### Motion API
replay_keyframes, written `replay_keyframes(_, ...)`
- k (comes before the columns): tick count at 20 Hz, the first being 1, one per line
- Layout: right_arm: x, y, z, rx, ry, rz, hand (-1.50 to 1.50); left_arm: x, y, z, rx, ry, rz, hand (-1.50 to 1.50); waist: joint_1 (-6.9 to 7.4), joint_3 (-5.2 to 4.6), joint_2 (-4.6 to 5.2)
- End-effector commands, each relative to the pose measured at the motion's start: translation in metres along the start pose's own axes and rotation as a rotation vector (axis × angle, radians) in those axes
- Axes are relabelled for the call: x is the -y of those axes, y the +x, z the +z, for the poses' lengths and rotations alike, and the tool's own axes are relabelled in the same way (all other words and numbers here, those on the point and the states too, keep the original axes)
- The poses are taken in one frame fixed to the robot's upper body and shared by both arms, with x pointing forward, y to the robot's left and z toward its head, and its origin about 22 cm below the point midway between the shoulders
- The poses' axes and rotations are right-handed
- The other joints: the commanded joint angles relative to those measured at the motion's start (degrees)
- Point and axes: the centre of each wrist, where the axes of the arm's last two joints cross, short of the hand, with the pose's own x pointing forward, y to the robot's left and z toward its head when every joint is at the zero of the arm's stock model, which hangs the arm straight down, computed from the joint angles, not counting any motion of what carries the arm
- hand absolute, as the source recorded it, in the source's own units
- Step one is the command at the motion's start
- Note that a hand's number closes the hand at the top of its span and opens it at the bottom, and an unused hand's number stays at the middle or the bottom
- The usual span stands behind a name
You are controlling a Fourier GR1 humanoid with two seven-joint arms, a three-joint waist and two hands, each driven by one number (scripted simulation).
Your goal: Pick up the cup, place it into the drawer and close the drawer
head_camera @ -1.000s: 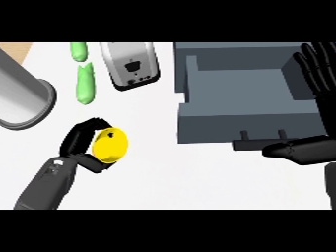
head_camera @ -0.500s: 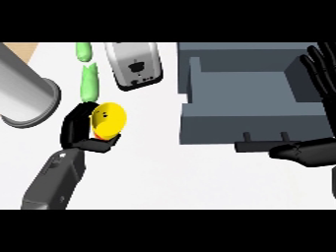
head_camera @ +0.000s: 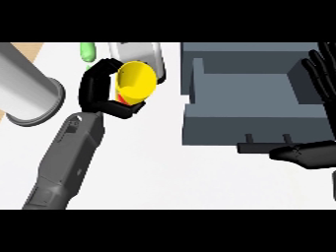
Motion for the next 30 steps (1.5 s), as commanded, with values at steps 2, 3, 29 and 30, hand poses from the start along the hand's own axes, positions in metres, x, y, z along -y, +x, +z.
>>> replay_keyframes(2, -0.008, -0.004, 0.006, 0.012, 0.000, 0.005, -1.50, 0.052, 0.037, -0.056, -0.004, -0.075, 0.023, 1.50, -0.14, 0.00, 0.02)
replay_keyframes(3, 0.014, 0.004, -0.011, 0.032, -0.008, 0.007, -1.50, 0.077, 0.047, -0.075, 0.006, -0.071, -0.015, 1.50, -0.47, 0.02, 0.04)
replay_keyframes(29, -0.007, -0.008, -0.023, 0.066, 0.084, -0.035, -1.50, 0.157, 0.049, -0.126, -0.452, -0.182, -0.353, 1.50, -8.92, 0.12, 2.43)
replay_keyframes(30, -0.006, -0.005, -0.026, 0.083, 0.089, -0.033, -1.50, 0.152, 0.041, -0.118, -0.460, -0.200, -0.340, 1.50, -8.75, 0.09, 2.48)
